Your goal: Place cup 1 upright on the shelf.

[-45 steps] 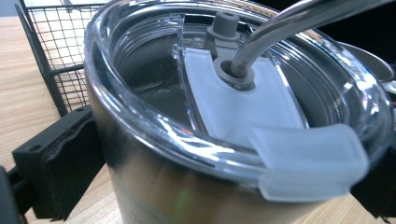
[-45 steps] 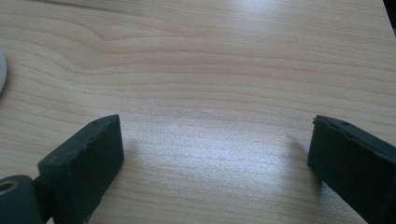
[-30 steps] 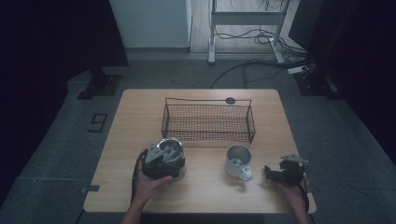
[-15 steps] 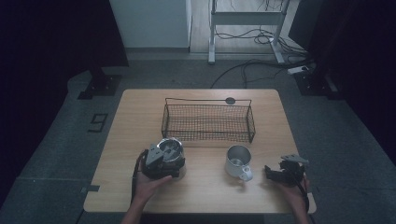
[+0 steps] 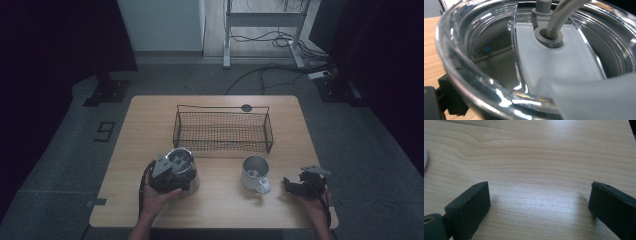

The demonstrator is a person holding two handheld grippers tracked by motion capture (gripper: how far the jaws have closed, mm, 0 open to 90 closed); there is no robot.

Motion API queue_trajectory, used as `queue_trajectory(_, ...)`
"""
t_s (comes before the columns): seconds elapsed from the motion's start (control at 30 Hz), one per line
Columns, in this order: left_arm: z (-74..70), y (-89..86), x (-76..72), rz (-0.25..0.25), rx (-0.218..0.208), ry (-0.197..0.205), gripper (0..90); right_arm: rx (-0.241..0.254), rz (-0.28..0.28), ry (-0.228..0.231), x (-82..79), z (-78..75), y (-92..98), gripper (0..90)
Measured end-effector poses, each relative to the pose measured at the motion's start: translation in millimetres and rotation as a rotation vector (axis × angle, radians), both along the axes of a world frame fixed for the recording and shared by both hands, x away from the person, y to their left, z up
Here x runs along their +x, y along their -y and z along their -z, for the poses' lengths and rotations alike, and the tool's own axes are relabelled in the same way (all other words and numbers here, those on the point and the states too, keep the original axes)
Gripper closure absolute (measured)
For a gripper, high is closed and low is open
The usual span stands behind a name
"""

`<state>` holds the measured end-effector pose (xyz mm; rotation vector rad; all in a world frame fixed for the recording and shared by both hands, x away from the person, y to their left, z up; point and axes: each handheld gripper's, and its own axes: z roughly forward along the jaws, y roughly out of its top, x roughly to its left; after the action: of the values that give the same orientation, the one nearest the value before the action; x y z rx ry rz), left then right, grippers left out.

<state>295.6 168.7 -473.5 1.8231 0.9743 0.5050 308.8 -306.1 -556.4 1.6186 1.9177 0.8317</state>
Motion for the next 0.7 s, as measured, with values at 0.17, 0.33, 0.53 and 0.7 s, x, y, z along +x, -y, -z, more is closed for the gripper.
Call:
queue_trajectory(0.17,-3.4,-2.8,-1.4,-0.004,0.003,0.005,3.4,0.0,0.0,0.0,0.0,0.0,0.0,3.5)
queue_trajectory(0.33,-3.8,-4.6,-1.6,-0.011,-0.003,0.003,3.5,-0.001,0.0,0.001,0.1,0.0,0.1,3.5)
queue_trajectory(0.53,-5.6,-5.9,-1.6,-0.01,-0.002,0.005,3.5,0.0,0.0,0.0,0.0,0.0,0.0,3.5)
queue_trajectory(0.7,-10.6,-5.9,-2.1,-0.009,-0.001,0.011,3.6,0.001,0.001,0.001,0.0,0.1,0.0,3.6)
